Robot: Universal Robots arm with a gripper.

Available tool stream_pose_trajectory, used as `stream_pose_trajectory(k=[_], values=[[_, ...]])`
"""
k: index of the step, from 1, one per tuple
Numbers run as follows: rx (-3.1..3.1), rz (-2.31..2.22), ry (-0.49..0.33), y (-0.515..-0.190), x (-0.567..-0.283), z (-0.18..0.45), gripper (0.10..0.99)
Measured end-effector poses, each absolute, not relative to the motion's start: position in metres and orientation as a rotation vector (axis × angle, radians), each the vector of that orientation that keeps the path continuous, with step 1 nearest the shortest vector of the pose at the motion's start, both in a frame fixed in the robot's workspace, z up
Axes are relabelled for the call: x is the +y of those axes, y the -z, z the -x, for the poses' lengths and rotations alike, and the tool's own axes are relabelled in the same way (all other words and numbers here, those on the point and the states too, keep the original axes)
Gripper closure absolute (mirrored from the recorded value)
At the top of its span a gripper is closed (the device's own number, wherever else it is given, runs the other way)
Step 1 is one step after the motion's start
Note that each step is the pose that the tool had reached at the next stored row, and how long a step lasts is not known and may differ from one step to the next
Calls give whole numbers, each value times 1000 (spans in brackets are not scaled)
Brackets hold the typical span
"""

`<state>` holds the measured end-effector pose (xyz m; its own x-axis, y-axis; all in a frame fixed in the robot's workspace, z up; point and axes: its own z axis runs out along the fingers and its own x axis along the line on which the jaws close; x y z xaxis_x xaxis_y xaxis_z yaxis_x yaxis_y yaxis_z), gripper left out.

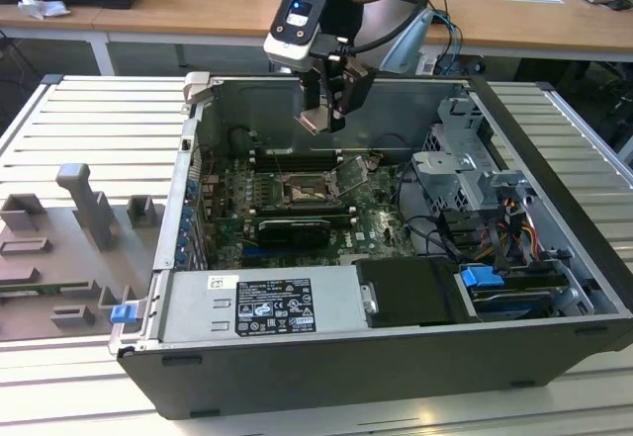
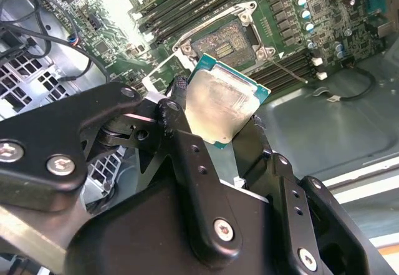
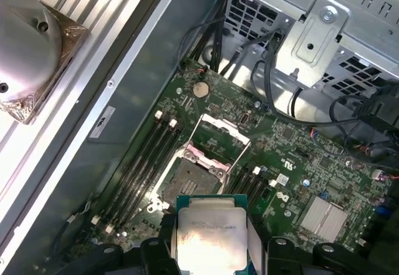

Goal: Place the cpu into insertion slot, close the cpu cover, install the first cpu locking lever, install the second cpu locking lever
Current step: 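Place the cpu into insertion slot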

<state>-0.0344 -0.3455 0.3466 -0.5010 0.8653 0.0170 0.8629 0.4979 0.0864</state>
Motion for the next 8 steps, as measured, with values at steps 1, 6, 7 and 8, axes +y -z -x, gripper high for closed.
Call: stream_pose_trajectory(k=[1, 6, 7, 8], values=[[2691, -1559, -130, -347, -346, 34, 549], [2671, -1592, -129, -346, -346, 34, 549], [2667, -1598, -129, -346, -346, 34, 549], [2664, -1603, -129, -346, -346, 34, 549]])
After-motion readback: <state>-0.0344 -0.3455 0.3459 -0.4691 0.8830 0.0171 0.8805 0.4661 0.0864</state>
